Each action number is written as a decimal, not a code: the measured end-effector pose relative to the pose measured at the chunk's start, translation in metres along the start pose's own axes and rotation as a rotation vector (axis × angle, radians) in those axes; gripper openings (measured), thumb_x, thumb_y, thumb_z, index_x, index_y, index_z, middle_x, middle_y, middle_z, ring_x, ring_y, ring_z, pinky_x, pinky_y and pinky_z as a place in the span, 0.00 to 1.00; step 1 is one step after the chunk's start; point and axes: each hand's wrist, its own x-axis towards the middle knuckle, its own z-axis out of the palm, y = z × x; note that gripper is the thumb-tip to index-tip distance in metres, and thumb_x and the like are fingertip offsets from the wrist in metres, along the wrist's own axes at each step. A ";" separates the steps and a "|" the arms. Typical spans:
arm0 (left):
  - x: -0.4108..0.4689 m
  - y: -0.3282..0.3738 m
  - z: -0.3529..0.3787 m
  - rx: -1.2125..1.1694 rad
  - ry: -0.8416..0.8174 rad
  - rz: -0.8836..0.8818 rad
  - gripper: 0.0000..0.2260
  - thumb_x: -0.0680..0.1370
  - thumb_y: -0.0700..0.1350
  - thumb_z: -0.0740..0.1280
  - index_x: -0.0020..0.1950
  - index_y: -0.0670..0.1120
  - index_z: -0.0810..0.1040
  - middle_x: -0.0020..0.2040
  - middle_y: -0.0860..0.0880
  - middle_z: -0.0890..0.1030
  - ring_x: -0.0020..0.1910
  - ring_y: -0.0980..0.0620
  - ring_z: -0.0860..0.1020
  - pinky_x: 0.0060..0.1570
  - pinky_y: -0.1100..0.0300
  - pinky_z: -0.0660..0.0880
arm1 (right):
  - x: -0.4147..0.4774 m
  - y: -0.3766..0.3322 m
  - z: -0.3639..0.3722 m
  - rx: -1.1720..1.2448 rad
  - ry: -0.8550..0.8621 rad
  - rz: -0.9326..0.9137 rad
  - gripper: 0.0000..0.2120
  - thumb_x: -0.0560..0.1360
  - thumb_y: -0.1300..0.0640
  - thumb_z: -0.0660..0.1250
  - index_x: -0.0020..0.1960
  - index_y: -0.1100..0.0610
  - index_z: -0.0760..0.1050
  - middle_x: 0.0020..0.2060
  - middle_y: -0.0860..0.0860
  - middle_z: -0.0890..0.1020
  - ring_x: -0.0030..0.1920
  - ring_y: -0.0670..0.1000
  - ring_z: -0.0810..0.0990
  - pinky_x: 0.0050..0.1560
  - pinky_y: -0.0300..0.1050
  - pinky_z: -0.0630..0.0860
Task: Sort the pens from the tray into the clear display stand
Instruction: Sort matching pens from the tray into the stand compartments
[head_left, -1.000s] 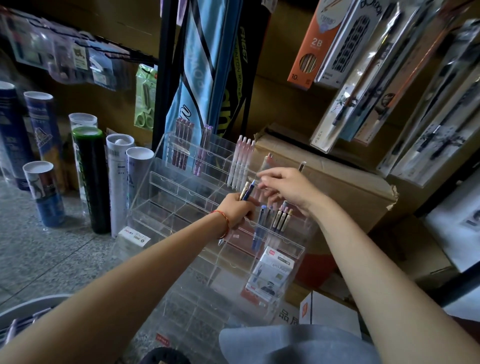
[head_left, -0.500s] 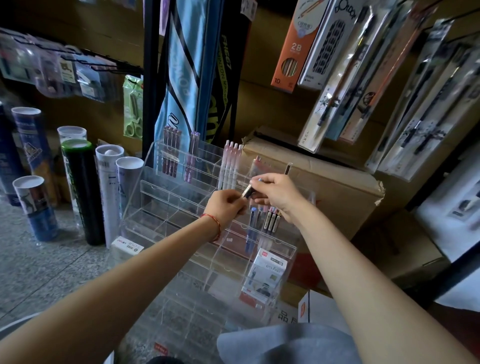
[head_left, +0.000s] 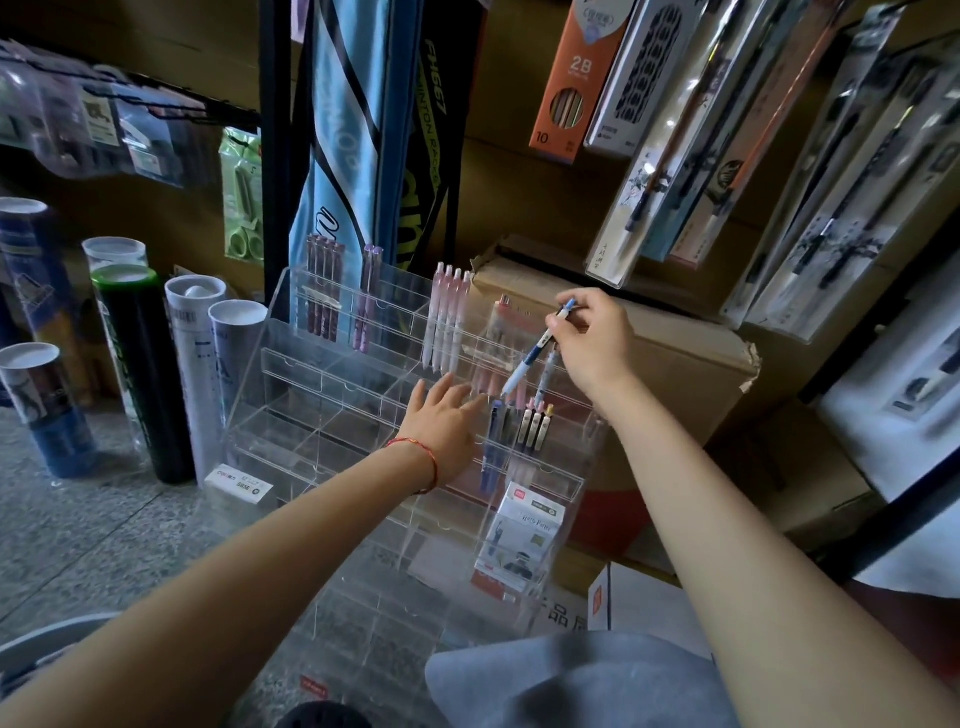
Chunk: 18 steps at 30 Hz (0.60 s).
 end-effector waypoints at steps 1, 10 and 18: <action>0.000 0.000 0.000 0.012 -0.019 0.008 0.26 0.79 0.45 0.58 0.76 0.53 0.54 0.76 0.48 0.55 0.76 0.46 0.45 0.74 0.44 0.41 | 0.000 0.004 0.000 -0.015 -0.002 -0.010 0.08 0.76 0.65 0.64 0.54 0.58 0.75 0.47 0.51 0.77 0.44 0.44 0.76 0.38 0.28 0.71; 0.003 -0.001 -0.005 0.012 -0.068 0.013 0.28 0.78 0.43 0.59 0.75 0.57 0.54 0.75 0.48 0.56 0.75 0.47 0.48 0.73 0.44 0.45 | -0.002 0.021 0.008 -0.036 -0.175 0.015 0.08 0.75 0.67 0.64 0.49 0.55 0.73 0.44 0.53 0.78 0.47 0.55 0.80 0.53 0.55 0.78; 0.003 -0.008 -0.012 -0.088 -0.058 0.013 0.27 0.77 0.42 0.60 0.75 0.52 0.57 0.74 0.51 0.60 0.74 0.50 0.52 0.72 0.49 0.52 | -0.007 0.019 0.018 -0.050 -0.368 0.081 0.07 0.77 0.65 0.62 0.53 0.58 0.75 0.48 0.59 0.82 0.49 0.55 0.81 0.53 0.53 0.79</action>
